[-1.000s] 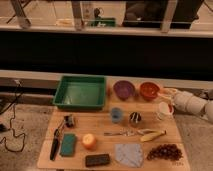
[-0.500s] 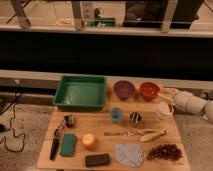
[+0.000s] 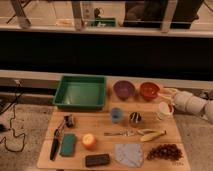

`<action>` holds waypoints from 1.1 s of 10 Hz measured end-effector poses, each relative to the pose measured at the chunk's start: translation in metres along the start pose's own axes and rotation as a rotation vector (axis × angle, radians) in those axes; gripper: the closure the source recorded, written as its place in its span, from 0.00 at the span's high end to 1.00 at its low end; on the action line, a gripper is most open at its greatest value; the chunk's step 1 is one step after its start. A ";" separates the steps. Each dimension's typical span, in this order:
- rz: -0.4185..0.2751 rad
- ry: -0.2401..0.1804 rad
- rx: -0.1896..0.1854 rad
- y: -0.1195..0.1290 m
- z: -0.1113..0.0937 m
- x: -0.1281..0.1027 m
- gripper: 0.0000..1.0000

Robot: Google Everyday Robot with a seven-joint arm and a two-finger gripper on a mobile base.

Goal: Place pepper in paper cup

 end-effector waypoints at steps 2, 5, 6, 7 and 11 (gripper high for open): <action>0.000 0.000 0.000 0.000 0.000 0.000 0.39; 0.000 0.000 0.000 0.000 0.000 0.000 0.67; 0.000 0.000 0.000 0.000 0.000 0.000 0.68; 0.000 0.000 0.000 0.000 0.000 0.000 0.68; 0.000 0.000 0.000 0.000 0.000 0.000 0.68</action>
